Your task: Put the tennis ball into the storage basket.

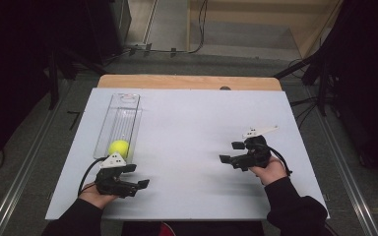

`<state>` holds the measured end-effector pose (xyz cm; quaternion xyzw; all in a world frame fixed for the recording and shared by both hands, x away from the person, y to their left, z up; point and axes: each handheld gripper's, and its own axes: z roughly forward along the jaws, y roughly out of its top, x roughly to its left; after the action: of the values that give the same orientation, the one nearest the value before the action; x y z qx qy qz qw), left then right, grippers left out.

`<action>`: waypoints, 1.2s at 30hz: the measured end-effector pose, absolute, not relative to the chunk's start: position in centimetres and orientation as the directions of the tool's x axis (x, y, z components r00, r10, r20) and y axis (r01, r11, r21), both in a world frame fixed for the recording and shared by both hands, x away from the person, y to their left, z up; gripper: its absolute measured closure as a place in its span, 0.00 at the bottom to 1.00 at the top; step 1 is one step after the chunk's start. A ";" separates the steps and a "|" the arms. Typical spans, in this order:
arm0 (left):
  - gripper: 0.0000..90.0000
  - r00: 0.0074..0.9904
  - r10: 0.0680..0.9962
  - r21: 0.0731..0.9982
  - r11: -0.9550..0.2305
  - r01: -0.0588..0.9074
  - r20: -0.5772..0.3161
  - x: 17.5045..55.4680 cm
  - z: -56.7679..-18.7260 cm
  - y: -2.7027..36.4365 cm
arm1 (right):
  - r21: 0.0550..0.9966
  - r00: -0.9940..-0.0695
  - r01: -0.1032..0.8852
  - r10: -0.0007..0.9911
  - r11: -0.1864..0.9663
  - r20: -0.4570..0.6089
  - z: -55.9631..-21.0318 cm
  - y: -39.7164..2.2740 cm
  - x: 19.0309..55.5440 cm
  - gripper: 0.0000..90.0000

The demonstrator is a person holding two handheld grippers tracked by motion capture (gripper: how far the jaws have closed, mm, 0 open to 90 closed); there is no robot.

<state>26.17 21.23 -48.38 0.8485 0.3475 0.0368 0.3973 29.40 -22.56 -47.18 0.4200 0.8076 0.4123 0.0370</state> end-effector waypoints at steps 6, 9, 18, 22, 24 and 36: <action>0.24 0.757 0.618 0.698 -0.447 0.560 -0.213 26.2 -48.4 21.2 | 0.694 -0.630 0.658 0.718 0.292 0.295 -47.7 -23.4 28.6 0.20; 0.24 0.757 0.618 0.697 -0.447 0.561 -0.213 26.2 -48.4 21.2 | 0.691 -0.627 0.663 0.719 0.290 0.300 -47.9 -23.8 28.2 0.20; 0.24 0.756 0.619 0.697 -0.447 0.561 -0.212 26.2 -48.4 21.2 | 0.681 -0.602 0.681 0.734 0.268 0.314 -48.7 -25.3 27.0 0.20; 0.24 0.755 0.620 0.696 -0.447 0.562 -0.212 26.2 -48.4 21.2 | 0.681 -0.597 0.683 0.739 0.264 0.312 -48.9 -25.8 26.5 0.20; 0.24 0.756 0.620 0.696 -0.447 0.562 -0.212 26.2 -48.4 21.2 | 0.679 -0.590 0.688 0.743 0.258 0.316 -49.0 -26.1 26.3 0.20; 0.24 0.756 0.620 0.698 -0.445 0.561 -0.212 26.2 -48.4 21.3 | 0.678 -0.569 0.696 0.758 0.236 0.320 -49.7 -27.5 25.6 0.20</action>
<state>26.20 21.25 -48.40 0.8493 0.3476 0.0369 0.3956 25.61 -27.51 -49.71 0.4629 0.7854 0.4092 0.0377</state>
